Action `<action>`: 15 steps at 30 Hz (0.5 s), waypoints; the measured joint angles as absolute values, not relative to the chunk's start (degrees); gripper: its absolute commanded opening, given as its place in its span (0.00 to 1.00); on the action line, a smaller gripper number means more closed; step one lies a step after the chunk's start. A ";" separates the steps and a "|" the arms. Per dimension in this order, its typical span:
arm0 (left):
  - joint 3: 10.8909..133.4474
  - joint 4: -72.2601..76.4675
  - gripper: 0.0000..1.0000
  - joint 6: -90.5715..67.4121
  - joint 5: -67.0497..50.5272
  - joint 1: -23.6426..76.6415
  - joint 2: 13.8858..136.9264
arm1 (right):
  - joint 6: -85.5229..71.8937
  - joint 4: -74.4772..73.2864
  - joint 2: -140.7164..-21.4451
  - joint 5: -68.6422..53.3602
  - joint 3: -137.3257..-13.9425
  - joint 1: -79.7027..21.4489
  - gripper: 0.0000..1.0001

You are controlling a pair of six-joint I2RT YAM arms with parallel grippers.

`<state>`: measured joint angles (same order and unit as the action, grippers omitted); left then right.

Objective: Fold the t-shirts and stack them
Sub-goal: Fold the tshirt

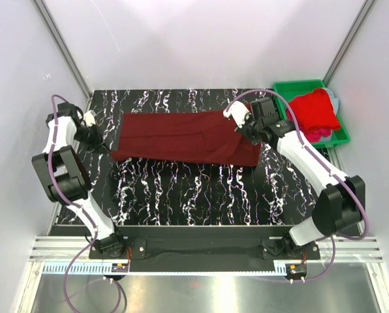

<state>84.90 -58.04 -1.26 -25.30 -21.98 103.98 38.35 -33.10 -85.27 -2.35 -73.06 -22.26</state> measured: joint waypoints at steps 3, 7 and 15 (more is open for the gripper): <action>88.31 -58.43 0.00 -0.36 -25.26 -21.34 107.26 | 38.22 -32.12 -88.29 -1.98 -75.92 -21.87 0.00; 94.61 -59.00 0.00 0.69 -25.06 -19.84 111.90 | 38.02 -30.83 -92.97 -1.78 -80.14 -21.34 0.00; 110.06 -59.70 0.00 3.38 -24.45 -16.32 120.84 | 37.39 -28.47 -102.35 0.49 -89.41 -19.62 0.00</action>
